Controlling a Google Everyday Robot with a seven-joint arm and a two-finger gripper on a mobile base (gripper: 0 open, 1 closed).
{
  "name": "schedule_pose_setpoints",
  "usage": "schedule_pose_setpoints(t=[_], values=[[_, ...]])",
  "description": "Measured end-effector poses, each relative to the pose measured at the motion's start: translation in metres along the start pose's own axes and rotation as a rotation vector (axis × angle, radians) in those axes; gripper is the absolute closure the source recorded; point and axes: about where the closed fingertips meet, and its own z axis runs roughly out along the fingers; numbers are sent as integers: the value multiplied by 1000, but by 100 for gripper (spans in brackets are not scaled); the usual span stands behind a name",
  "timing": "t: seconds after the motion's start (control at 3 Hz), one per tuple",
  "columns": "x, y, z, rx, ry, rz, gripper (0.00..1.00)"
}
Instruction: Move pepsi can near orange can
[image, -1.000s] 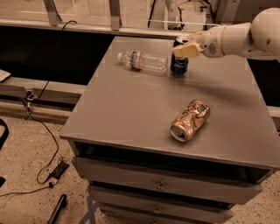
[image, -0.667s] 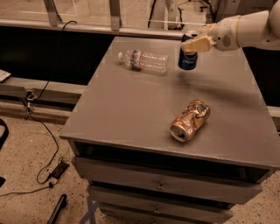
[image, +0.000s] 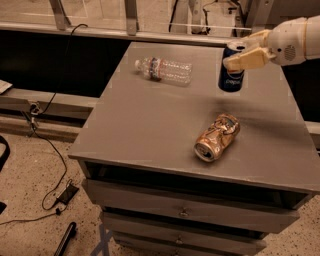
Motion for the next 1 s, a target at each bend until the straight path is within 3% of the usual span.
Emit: schedule_pose_setpoints(t=[0.33,0.67,1.0], values=[[11,46,19,-127,12,-23,100],[12,80,35,-222,-13,-69,100],[9,102,42,-281,-85,-120,100]])
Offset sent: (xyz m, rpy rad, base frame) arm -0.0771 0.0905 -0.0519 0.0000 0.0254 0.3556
